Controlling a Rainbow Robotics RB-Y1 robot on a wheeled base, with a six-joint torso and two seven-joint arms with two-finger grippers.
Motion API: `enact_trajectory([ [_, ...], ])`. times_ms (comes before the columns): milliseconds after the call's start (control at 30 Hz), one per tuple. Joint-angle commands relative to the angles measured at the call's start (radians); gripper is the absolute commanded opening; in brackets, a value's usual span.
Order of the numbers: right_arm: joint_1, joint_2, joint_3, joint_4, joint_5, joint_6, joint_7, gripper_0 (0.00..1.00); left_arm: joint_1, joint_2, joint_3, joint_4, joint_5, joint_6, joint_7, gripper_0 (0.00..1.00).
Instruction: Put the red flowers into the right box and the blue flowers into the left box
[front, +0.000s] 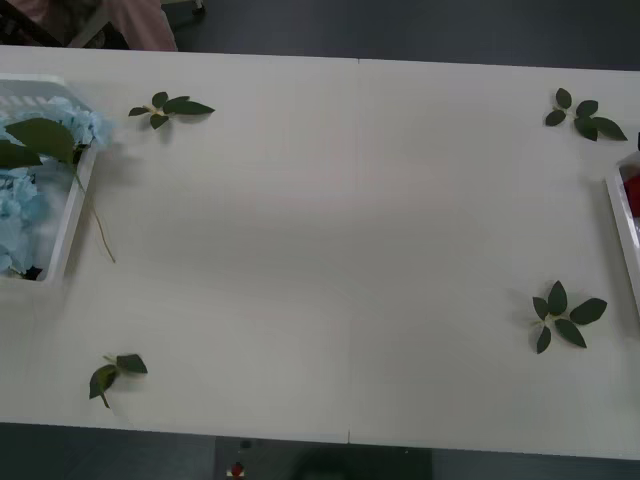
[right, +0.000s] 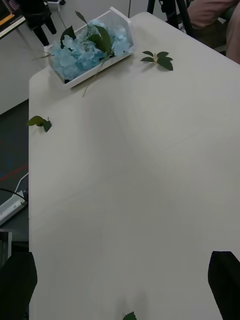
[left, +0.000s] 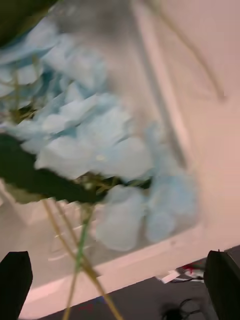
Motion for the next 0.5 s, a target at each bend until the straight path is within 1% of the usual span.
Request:
enact_trajectory([
  [33, -0.003, -0.046, -0.004, -0.014, -0.012, 0.003, 0.02, 1.0, -0.001, 0.061, 0.122, -0.088, 0.168, 0.06, -0.064, 1.0],
  [167, -0.003, -0.046, -0.004, -0.014, -0.012, 0.003, 0.02, 1.0, 0.012, 0.038, 0.13, -0.136, 0.334, 0.008, -0.054, 1.0],
  [267, -0.003, -0.046, -0.004, -0.014, -0.012, 0.003, 0.02, 1.0, 0.065, -0.019, 0.15, -0.189, 0.41, -0.089, -0.046, 1.0],
  [300, -0.003, -0.046, -0.004, -0.014, -0.012, 0.003, 0.02, 1.0, 0.098, -0.046, 0.167, -0.22, 0.426, -0.138, -0.044, 1.0],
  [333, -0.003, -0.046, -0.004, -0.014, -0.012, 0.003, 0.02, 1.0, 0.117, -0.06, 0.175, -0.238, 0.426, -0.165, -0.043, 1.0],
  [367, -0.003, -0.046, -0.004, -0.014, -0.012, 0.003, 0.02, 1.0, 0.154, -0.102, 0.187, -0.298, 0.413, -0.242, -0.038, 1.0],
  [433, -0.003, -0.046, -0.004, -0.014, -0.012, 0.003, 0.02, 1.0, 0.198, -0.148, 0.187, -0.384, 0.361, -0.36, -0.026, 1.0],
  [500, -0.003, -0.046, -0.004, -0.014, -0.012, 0.003, 0.02, 1.0, 0.232, -0.188, 0.187, -0.453, 0.301, -0.443, 0.014, 1.0],
])
